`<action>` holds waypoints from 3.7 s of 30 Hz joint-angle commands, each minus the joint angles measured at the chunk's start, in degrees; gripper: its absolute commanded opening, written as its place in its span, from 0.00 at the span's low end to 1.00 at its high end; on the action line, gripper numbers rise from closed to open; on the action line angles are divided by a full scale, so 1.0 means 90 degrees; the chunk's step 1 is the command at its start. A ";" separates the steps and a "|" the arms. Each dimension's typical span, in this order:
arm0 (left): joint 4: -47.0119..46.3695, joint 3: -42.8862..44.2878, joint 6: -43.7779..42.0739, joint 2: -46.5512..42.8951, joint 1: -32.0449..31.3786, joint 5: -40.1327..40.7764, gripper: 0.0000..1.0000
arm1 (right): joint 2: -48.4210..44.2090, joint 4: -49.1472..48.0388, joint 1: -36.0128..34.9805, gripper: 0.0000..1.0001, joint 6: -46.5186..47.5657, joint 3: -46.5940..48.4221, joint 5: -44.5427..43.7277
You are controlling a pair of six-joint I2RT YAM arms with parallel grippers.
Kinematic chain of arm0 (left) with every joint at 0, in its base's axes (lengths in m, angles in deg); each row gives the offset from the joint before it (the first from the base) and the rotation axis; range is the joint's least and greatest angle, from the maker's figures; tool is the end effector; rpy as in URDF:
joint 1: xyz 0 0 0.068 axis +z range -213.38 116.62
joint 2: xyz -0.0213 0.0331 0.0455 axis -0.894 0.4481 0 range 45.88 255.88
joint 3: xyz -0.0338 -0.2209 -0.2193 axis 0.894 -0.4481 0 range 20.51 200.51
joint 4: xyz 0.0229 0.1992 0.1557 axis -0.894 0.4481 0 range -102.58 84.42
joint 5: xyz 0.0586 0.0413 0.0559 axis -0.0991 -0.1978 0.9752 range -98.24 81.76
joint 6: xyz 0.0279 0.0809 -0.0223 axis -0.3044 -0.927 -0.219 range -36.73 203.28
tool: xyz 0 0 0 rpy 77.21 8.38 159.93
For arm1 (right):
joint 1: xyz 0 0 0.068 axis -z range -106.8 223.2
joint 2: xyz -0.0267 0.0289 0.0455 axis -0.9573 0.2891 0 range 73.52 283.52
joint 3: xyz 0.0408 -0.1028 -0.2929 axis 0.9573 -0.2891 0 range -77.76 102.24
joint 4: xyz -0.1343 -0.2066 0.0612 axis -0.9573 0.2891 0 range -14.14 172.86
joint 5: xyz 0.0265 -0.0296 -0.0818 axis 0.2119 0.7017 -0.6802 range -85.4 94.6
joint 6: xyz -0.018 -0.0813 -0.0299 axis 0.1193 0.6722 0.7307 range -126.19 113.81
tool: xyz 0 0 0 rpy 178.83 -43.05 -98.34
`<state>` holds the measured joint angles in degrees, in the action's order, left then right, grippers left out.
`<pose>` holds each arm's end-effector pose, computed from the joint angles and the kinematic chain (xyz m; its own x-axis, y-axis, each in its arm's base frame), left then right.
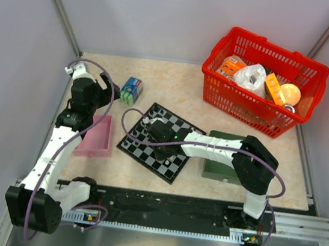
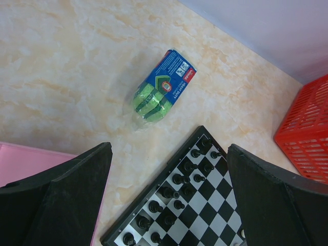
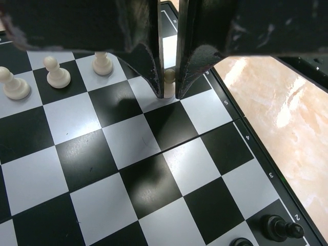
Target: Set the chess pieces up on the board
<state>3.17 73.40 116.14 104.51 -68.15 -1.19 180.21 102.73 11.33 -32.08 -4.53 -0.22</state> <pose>0.2441 -0.0106 0.3546 -0.2898 -0.5163 -0.8059 -0.2244 0.8552 -0.4672 0.2009 0.3618 0.1931 -0.7437 -0.4683 -0.4771 -0.5940 0.7902 0.1504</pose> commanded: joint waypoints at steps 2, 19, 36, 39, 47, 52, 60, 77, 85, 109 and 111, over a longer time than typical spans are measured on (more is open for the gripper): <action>-0.0285 0.0022 -0.0019 -0.0157 0.0042 -0.0022 0.99 | -0.0195 0.0002 -0.0157 0.14 0.0064 0.0184 -0.0002; -0.0275 0.0003 -0.0038 -0.0157 0.0042 -0.0002 0.99 | -0.0166 0.0139 -0.0157 0.21 0.0103 0.0183 -0.0099; -0.0265 -0.0026 -0.0019 -0.0177 0.0042 -0.0012 0.99 | -0.0692 0.0198 -0.0274 0.12 0.0142 0.0047 -0.0031; -0.0256 -0.0026 -0.0028 -0.0186 0.0042 0.0008 0.99 | -0.0858 0.0246 -0.0313 0.11 0.0103 -0.0128 -0.0031; -0.0295 -0.0036 0.0011 -0.0177 0.0042 -0.0051 0.99 | -0.1054 0.0344 -0.0470 0.11 0.0006 -0.0471 -0.0158; -0.0295 -0.0036 0.0021 -0.0167 0.0042 -0.0099 0.99 | -0.0938 0.0364 -0.0557 0.11 -0.0004 -0.0510 -0.0265; -0.0285 -0.0046 0.0021 -0.0235 0.0042 -0.0061 0.99 | -0.0752 0.0373 -0.0626 0.11 -0.0004 -0.0451 -0.0392; -0.0295 -0.0036 0.0011 -0.0186 0.0042 -0.0051 0.99 | -0.0517 0.0383 -0.0655 0.15 0.0015 -0.0383 -0.0461; -0.0295 -0.0016 -0.0009 -0.0177 0.0042 -0.0060 0.99 | -0.0420 0.0383 -0.0645 0.16 0.0044 -0.0373 -0.0412; -0.0236 -0.0016 0.0059 -0.0304 0.0042 -0.0050 0.99 | -0.2264 0.0520 -0.0568 0.42 0.0240 -0.0275 -0.1817; -0.0324 -0.0094 0.0108 -0.0313 0.0042 -0.0080 0.99 | -0.2547 0.0520 -0.0451 0.47 0.0211 -0.0363 -0.2129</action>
<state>3.19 73.31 116.27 103.22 -68.02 -1.38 162.99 107.37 6.50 -30.70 -9.07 -11.63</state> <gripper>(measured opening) 0.987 0.437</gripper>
